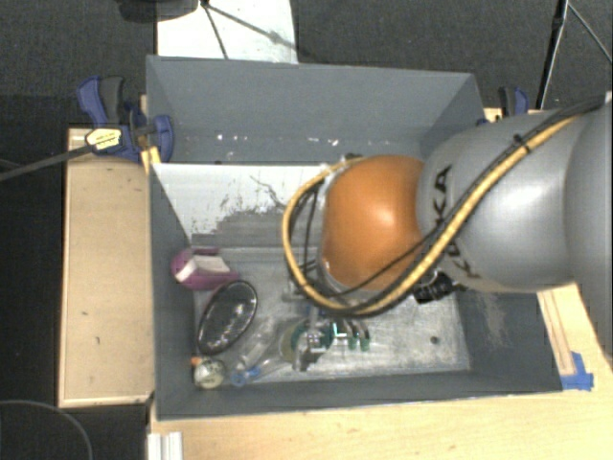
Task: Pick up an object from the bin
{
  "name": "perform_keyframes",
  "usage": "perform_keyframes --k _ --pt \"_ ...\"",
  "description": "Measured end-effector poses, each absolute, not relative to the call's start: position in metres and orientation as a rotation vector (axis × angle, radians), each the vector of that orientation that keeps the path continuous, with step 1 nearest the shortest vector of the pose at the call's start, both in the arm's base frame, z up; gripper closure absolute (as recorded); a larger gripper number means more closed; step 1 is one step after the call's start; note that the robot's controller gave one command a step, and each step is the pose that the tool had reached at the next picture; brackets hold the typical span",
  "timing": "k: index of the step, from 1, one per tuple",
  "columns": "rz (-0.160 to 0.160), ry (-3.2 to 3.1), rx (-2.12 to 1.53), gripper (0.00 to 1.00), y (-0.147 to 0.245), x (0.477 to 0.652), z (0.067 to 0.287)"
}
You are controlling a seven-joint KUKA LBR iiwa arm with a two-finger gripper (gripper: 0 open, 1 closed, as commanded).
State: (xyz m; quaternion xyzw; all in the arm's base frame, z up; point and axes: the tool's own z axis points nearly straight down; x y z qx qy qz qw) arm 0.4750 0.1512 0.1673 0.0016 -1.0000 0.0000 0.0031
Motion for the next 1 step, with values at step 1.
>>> perform_keyframes --k 1 --pt "0.000 -3.137 -0.097 0.00 0.1466 0.4993 0.0712"
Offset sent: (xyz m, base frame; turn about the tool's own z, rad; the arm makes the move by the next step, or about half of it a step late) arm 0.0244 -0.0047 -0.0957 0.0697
